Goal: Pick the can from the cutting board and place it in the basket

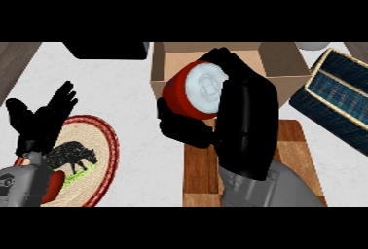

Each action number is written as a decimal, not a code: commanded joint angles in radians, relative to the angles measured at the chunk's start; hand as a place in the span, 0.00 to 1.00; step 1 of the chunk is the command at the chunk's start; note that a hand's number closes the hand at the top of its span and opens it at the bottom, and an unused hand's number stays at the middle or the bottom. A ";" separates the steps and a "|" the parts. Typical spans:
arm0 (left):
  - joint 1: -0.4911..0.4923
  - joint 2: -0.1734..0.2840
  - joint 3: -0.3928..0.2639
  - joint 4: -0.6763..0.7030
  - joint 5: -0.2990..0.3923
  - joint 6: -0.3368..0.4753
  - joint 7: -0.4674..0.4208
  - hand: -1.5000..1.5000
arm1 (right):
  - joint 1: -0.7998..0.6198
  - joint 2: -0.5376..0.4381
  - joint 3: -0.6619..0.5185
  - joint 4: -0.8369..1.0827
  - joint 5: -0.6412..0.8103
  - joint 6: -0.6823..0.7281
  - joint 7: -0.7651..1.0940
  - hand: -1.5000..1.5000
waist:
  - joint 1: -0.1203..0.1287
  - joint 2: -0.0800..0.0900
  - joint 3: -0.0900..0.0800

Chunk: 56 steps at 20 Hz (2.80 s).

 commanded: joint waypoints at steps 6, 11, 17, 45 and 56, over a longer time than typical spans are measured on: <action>0.007 0.000 0.009 -0.019 -0.004 0.012 0.007 0.50 | -0.292 0.006 -0.252 0.114 0.058 0.175 0.160 1.00 | -0.007 0.003 0.001; -0.030 -0.013 -0.015 0.012 -0.016 0.006 0.012 0.50 | -0.405 -0.057 -0.399 0.240 0.070 0.175 0.064 1.00 | -0.010 0.006 0.002; 0.025 -0.021 -0.012 -0.052 -0.023 0.026 0.010 0.50 | -0.412 -0.181 -0.525 0.337 0.076 0.235 -0.019 1.00 | -0.006 0.004 0.002; 0.019 -0.019 0.005 -0.028 -0.033 0.010 0.017 0.50 | 0.006 -0.362 -0.840 0.457 -0.046 -0.127 -0.338 0.00 | -0.006 0.008 0.003; -0.025 -0.010 0.020 -0.013 -0.023 -0.006 0.023 0.50 | -0.032 -0.466 -0.909 0.565 -0.221 -0.206 -0.539 0.00 | -0.010 0.008 0.003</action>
